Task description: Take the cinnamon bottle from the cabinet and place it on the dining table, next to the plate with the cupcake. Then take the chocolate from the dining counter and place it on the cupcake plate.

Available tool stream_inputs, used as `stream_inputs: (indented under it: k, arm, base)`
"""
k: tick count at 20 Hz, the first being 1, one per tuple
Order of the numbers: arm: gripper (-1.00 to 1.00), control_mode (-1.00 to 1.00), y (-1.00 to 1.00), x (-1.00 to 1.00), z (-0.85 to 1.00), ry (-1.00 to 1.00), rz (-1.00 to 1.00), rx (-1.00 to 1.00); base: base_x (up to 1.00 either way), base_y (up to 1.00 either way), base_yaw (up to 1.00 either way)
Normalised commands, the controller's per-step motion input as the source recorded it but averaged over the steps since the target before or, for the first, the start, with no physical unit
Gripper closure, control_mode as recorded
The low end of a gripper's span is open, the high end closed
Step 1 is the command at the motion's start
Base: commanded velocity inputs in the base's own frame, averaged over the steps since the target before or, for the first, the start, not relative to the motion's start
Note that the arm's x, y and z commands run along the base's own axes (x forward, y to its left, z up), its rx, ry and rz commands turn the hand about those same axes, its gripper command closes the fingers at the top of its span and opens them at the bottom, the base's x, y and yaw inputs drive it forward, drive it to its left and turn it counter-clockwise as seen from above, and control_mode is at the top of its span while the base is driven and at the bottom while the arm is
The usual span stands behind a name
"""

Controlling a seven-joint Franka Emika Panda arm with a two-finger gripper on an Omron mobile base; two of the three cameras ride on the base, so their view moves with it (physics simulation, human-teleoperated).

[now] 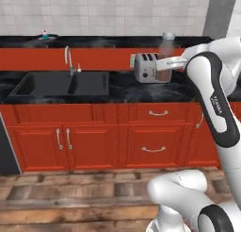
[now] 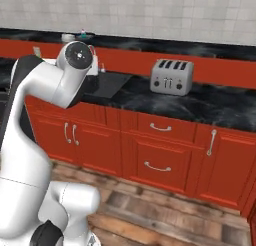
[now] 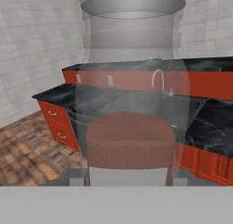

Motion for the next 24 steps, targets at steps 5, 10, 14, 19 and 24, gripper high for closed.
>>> stream_inputs:
  k: [5, 10, 14, 19, 24]
  arm:
    - [1.0, 1.0, 0.0, 0.0, 0.0, 0.0, 0.0, 0.0]
    - [1.0, 1.0, 0.0, 0.0, 0.0, 0.0, 0.0, 0.0]
    - [1.0, 1.0, 0.0, 0.0, 0.0, 0.0, 0.0, 0.0]
    - [1.0, 1.0, 0.0, 0.0, 0.0, 0.0, 0.0, 0.0]
    - [1.0, 1.0, 0.0, 0.0, 0.0, 0.0, 0.0, 0.0]
  base:
    - [0.69, 0.44, 0.17]
    - [0.55, 0.82, 0.0]
    - [0.49, 0.86, 0.0]
    - [0.48, 0.86, 0.0]
    - [0.48, 0.86, 0.0]
